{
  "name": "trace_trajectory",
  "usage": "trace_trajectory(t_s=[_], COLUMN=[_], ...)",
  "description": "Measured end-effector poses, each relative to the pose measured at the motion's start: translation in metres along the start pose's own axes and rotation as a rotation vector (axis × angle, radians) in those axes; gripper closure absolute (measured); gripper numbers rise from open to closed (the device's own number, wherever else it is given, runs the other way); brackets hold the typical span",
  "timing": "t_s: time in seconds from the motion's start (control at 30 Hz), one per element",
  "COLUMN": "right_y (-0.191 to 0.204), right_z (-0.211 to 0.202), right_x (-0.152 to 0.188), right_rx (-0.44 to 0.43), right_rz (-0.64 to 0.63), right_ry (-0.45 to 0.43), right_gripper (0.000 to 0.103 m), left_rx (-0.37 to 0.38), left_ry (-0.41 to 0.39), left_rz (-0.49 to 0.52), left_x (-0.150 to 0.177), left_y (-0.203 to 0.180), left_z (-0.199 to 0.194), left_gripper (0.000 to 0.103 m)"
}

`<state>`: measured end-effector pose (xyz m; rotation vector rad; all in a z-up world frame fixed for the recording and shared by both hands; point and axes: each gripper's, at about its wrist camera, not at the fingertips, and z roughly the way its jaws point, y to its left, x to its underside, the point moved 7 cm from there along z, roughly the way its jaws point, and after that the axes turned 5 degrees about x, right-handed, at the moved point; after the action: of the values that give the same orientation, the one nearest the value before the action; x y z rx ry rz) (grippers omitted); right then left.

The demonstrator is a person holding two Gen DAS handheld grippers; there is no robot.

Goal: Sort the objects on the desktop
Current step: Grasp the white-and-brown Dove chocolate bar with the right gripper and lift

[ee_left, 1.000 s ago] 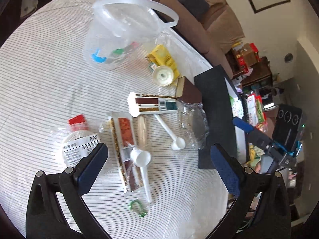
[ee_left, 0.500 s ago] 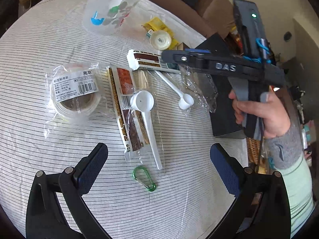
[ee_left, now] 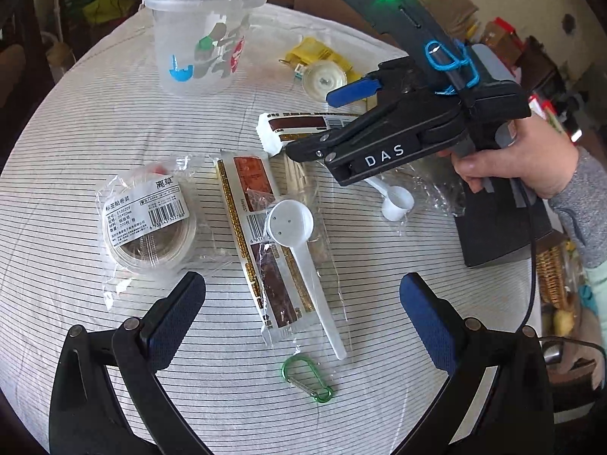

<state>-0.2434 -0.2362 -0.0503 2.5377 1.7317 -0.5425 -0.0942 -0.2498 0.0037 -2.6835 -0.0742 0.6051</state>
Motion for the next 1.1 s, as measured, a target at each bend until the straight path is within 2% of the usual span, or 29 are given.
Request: trace_trajectory(t_s=[0.13,0.23,0.37,0.6,0.7,0.73,0.77,0.87,0.97,1.1], right_y=[-0.008,-0.011,-0.015,-0.014,-0.006,-0.001,0.000,0.002,0.005,0.017], right_z=[0.007,0.008,0.002,-0.026,-0.054,-0.066,-0.080,-0.118,-0.126,-0.113], right_x=[-0.003,-0.004,-0.004,0.007,0.009,0.011,0.011,0.023,0.036,0.041], right_rx=[-0.022,-0.063,-0.089,-0.154,-0.213,-0.252,-0.291,-0.383,-0.367,-0.220], right_rz=[0.055,0.092,0.141,0.258,0.348,0.390,0.430,0.541,0.605,0.536], right_ry=[0.004,-0.001,-0.024,-0.077,-0.139,-0.176,-0.219,-0.344,-0.331,-0.262], right_gripper=[0.018,0.026,0.047,0.054,0.060,0.073,0.080,0.080,0.077,0.074], left_rx=[0.009,-0.002,-0.010,0.017,0.038,0.053,0.068,0.129,0.138,0.111], left_ry=[0.005,0.000,-0.011,-0.029,-0.038,-0.040,-0.046,-0.062,-0.051,-0.052], left_rz=[-0.001,0.005,0.007,-0.012,-0.024,-0.033,-0.042,-0.056,-0.086,-0.121], left_x=[0.001,0.002,0.001,0.000,0.002,0.003,0.003,0.005,0.008,0.014], left_y=[-0.002,-0.004,-0.003,-0.003,-0.003,-0.003,-0.003,-0.006,-0.002,0.010], left_z=[0.003,0.001,-0.002,-0.010,-0.015,-0.017,-0.019,-0.026,-0.028,-0.033], left_gripper=[0.000,0.000,0.000,0.000,0.000,0.000,0.000,0.000,0.000,0.000])
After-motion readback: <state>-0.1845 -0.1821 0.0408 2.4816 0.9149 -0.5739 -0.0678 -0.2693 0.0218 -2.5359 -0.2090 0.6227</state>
